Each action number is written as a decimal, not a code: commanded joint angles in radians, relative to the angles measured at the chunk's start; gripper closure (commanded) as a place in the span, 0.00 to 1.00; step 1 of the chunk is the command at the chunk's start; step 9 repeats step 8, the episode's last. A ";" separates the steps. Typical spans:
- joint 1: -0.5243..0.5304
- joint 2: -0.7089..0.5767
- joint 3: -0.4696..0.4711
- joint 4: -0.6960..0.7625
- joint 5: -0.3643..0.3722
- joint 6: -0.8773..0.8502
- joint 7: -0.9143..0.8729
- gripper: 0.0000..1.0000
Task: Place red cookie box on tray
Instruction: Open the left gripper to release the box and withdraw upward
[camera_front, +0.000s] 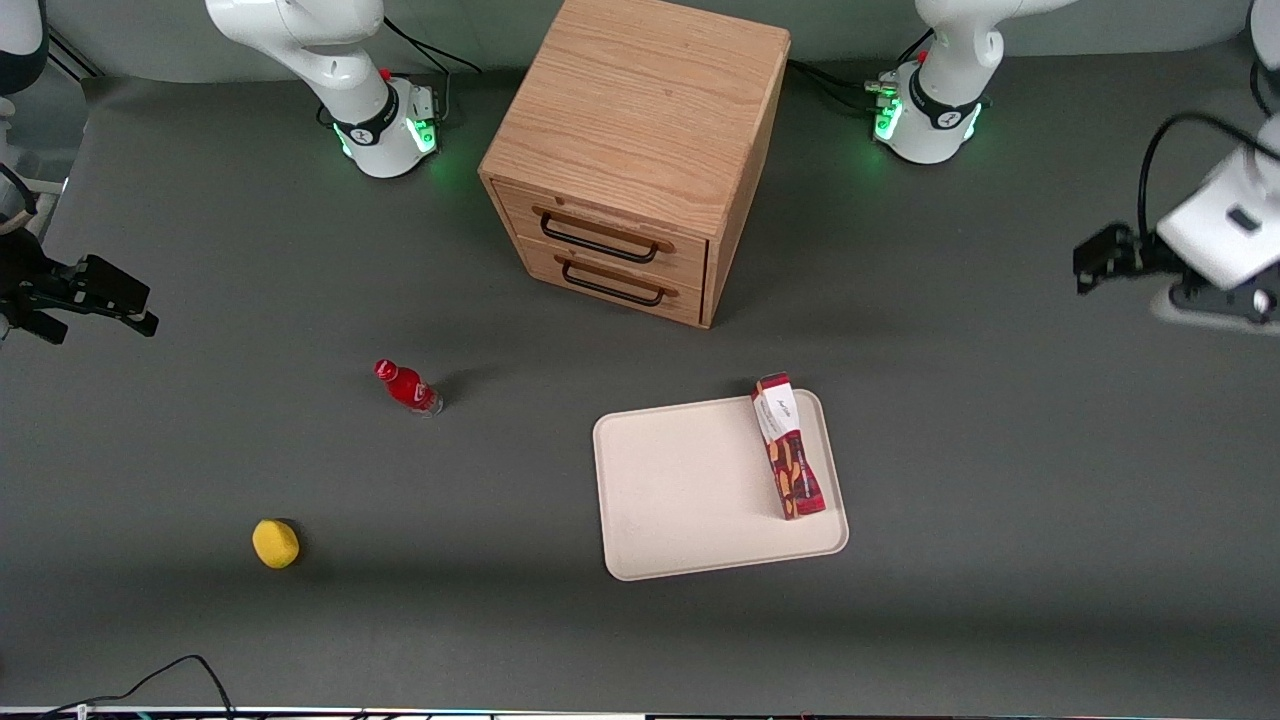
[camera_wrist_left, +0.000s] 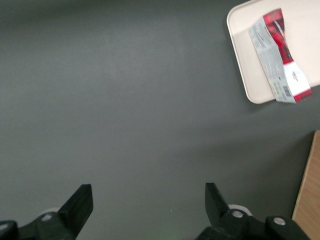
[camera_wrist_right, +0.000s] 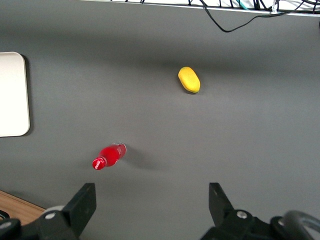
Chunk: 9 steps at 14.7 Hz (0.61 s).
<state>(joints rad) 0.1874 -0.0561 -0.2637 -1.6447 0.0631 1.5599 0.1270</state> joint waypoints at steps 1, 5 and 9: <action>0.017 -0.137 0.026 -0.143 -0.039 0.035 0.063 0.00; 0.017 -0.177 0.066 -0.136 -0.080 -0.003 0.114 0.00; 0.006 -0.136 0.063 -0.037 -0.074 -0.049 0.160 0.00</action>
